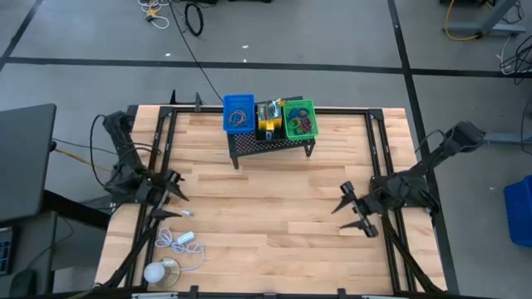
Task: Pick & Place Office Desk Supplies
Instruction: Return to Home Position
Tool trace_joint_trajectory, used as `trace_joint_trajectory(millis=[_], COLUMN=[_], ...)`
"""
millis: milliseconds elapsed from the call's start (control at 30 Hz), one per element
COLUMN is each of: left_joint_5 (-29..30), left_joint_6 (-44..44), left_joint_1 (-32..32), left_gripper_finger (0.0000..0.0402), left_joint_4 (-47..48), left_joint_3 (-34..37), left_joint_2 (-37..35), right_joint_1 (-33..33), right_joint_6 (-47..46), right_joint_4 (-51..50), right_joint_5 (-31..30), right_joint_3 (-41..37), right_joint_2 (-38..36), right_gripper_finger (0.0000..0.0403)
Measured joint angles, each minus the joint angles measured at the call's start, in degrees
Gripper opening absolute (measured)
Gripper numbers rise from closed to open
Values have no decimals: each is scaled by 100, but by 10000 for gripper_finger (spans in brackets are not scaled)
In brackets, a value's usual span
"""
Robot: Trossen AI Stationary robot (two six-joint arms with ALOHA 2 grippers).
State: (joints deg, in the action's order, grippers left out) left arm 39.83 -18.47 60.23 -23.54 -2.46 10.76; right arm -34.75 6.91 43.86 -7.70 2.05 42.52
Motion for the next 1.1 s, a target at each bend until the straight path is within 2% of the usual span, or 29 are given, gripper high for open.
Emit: trace_joint_trajectory(millis=[67, 233, 333, 467, 567, 733, 833, 967, 1100], left_joint_5=[-154, -89, -104, -181, -240, -93, 61, 283, 462], left_joint_6=[-17, 327, 547, 796, 821, 1101, 1160, 977, 353], left_joint_1=[-334, -1342, -1829, -2171, -2146, -2149, -2149, -2175, -2181], left_gripper_finger=[231, 231, 231, 231, 231, 231, 231, 231, 231], left_joint_4=[-44, 18, 528, 1025, 1522, 2766, 2867, 2498, 1390], left_joint_3=[34, 171, 130, -97, -365, -806, -866, -662, -331], left_joint_2=[-16, -66, -121, -255, -481, -1063, -1067, -1067, -1068], right_joint_1=[362, 1340, 1811, 2091, 2082, 2075, 2075, 2028, 2010], right_joint_6=[16, 218, 396, 592, 766, 548, 284, 162, 158], right_joint_4=[-16, 4, 4, 17, 38, -1330, -2230, -3181, -3689], right_joint_5=[75, 729, 785, 907, 1044, 945, 938, 914, 625], right_joint_3=[0, 0, 0, -3, -154, -156, -156, -156, -156], right_joint_2=[118, 243, 236, -61, -563, -1795, -2597, -3440, -3993], right_gripper_finger=[238, 238, 238, 238, 238, 238, 238, 238, 238])
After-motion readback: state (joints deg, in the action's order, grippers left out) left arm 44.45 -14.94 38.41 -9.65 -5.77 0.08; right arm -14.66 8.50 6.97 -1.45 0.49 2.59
